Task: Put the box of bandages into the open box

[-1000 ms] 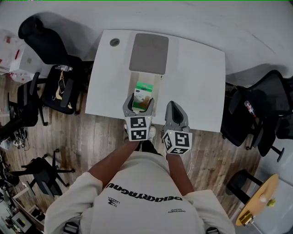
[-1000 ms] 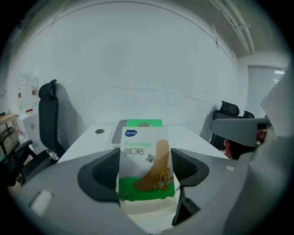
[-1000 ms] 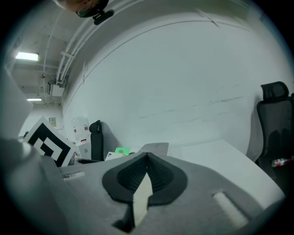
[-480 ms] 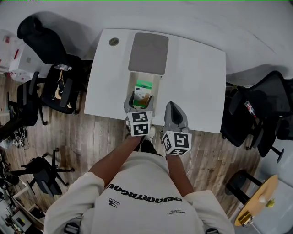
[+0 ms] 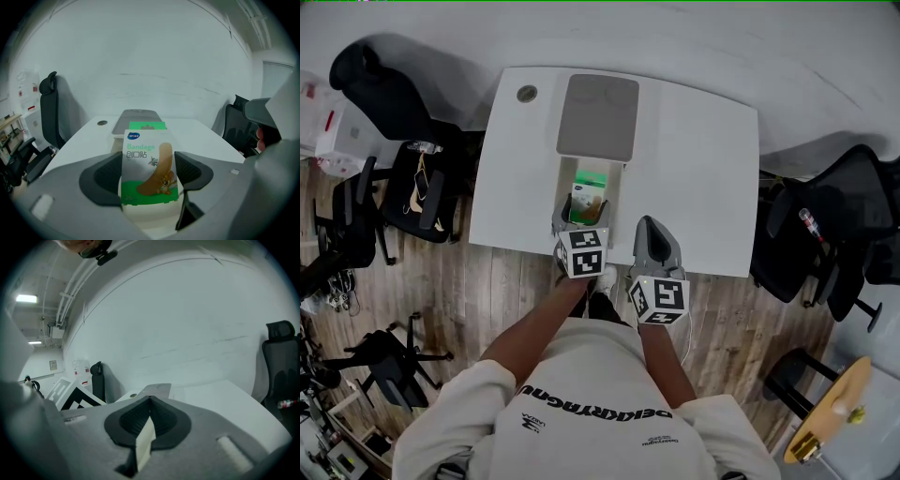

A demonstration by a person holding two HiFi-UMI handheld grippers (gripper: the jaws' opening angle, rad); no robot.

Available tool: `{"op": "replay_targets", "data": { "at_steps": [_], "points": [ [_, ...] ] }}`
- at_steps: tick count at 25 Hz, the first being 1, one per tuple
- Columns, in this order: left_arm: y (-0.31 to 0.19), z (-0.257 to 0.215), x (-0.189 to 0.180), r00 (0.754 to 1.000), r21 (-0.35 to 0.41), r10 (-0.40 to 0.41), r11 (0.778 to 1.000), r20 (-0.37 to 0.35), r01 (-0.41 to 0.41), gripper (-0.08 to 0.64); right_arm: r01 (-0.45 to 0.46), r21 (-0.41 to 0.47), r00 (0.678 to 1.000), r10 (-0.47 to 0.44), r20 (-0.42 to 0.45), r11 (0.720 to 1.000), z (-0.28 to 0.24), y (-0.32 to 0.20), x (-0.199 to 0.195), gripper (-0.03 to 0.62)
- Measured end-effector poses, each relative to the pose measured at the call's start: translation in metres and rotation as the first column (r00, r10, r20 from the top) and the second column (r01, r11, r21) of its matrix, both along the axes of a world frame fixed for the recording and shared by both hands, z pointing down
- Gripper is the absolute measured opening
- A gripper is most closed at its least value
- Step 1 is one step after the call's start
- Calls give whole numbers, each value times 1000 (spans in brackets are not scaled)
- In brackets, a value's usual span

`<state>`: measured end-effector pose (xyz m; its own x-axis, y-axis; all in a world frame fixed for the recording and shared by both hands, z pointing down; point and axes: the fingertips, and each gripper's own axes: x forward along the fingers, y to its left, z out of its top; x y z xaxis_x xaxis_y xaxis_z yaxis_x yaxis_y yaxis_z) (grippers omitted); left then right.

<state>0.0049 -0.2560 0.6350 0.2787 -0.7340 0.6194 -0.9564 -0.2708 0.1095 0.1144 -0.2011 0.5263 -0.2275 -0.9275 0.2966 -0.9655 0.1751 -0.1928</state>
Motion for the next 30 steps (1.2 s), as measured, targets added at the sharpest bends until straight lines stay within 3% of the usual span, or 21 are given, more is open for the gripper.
{"op": "replay_targets", "data": {
  "at_steps": [30],
  "points": [
    [-17,60,0,997,-165,3,986,72,9,354,-12,-18,1000,12,3,1000,7,-6,6,-2]
  ]
}}
